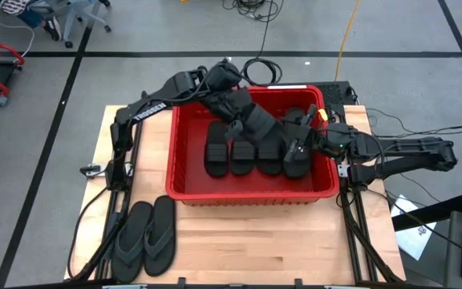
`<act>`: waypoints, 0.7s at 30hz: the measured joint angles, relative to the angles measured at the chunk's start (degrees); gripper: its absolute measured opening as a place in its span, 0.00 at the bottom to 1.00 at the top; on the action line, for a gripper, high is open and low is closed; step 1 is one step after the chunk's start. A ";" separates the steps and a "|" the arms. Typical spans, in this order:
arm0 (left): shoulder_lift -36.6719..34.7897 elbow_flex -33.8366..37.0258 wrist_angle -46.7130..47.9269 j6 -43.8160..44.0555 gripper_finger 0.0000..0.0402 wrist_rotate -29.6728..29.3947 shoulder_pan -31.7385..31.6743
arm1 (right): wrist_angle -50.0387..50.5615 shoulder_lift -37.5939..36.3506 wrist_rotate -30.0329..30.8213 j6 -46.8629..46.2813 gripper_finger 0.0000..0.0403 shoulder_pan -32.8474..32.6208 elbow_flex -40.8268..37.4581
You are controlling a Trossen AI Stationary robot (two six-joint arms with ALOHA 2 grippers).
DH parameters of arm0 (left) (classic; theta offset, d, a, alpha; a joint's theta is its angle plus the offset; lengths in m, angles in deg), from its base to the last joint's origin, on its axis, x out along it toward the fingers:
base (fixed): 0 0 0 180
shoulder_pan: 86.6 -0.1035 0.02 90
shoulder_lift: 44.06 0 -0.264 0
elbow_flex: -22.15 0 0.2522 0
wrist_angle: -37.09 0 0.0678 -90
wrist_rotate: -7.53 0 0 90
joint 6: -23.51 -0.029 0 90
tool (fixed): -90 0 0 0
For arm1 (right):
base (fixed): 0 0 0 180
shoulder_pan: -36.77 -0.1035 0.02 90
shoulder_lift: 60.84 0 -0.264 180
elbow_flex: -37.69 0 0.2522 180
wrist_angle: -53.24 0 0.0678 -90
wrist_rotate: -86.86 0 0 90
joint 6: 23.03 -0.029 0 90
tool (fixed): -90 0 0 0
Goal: Pick and place slides into bin
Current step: Put the black slide into the red container
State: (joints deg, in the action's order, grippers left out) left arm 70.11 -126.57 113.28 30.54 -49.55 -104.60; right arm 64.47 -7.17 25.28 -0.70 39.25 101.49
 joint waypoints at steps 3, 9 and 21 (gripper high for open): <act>0.02 0.00 -0.04 0.32 0.00 -0.01 0.74 | -0.68 0.77 -0.08 0.96 0.41 0.00 0.04; 0.04 0.00 -1.84 2.21 0.00 0.16 2.03 | -3.47 2.95 -0.02 3.69 0.41 0.00 0.04; 0.90 -0.15 -0.06 3.21 0.00 1.05 3.37 | -10.96 6.62 -3.03 9.39 0.39 0.02 -0.17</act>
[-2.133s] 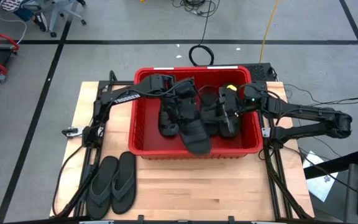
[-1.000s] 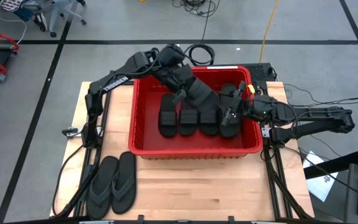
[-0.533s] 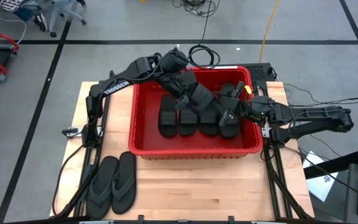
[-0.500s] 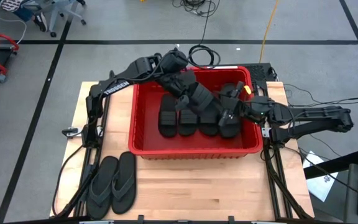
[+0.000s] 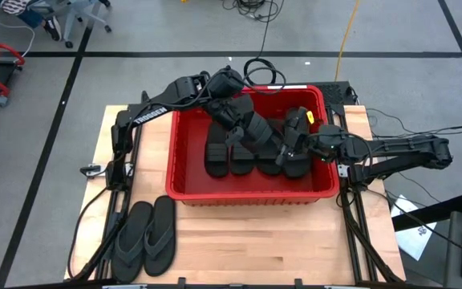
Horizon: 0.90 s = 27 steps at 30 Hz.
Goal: Pick and place slides into bin
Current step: Put the black slide into the red container
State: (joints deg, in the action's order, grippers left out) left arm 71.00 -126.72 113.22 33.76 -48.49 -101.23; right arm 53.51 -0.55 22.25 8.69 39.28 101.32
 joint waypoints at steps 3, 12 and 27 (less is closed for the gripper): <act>0.02 0.00 0.29 0.22 0.00 1.03 0.17 | -0.57 0.12 -2.52 -2.07 0.30 0.01 -0.02; 0.33 0.00 -0.37 0.33 0.02 1.45 0.31 | 4.55 0.03 -2.30 -5.41 0.02 0.03 1.66; -8.14 0.20 7.61 -4.56 0.33 -15.32 -0.84 | 33.15 -0.44 35.26 -30.99 0.00 -4.15 11.73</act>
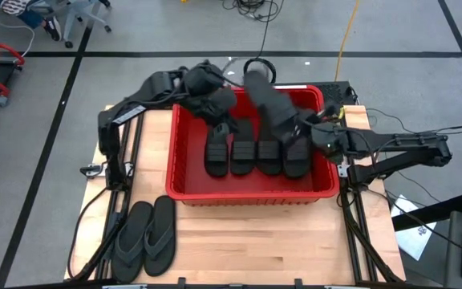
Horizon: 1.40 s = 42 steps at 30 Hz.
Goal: Pick and place slides into bin
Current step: Put the black slide into the red container
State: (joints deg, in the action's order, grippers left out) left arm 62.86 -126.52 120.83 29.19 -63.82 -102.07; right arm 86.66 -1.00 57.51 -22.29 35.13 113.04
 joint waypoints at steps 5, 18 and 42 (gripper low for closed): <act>-2.62 -0.10 0.14 0.84 0.41 -5.15 -0.20 | 6.34 0.12 6.93 -15.84 0.00 -5.50 0.12; 2.02 -0.07 -8.94 -4.44 0.44 -23.13 6.42 | -6.16 10.09 7.11 -23.08 0.00 -7.67 0.10; 4.16 0.02 -13.53 -28.06 0.44 -58.34 16.22 | -10.41 10.48 6.92 8.81 0.01 -5.36 10.38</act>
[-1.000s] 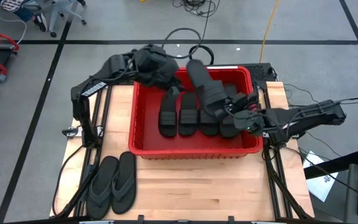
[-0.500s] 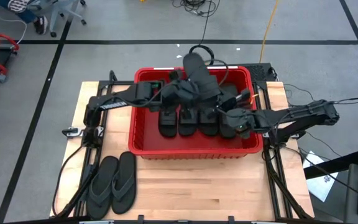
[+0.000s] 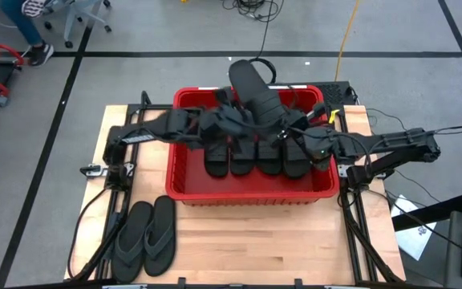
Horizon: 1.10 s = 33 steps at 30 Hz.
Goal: Pick and place slides into bin
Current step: Put the black slide into the red container
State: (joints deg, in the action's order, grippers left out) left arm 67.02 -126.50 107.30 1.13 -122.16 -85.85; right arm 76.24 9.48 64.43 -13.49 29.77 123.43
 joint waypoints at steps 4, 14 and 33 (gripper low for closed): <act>-3.20 -0.09 0.19 3.76 0.44 2.11 -2.68 | 0.97 0.11 -1.64 0.26 0.01 -0.24 -0.51; -7.09 -0.04 8.00 15.28 0.44 40.16 -13.37 | -0.92 0.01 -6.04 5.48 0.01 -0.20 -0.56; -5.20 -0.11 6.44 10.73 0.43 52.83 -15.06 | -4.88 -0.81 -10.49 7.21 0.01 -0.20 -0.60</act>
State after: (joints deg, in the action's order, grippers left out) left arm 61.82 -126.61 113.74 11.87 -69.32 -100.91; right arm 71.36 8.68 53.95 -6.28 29.57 122.82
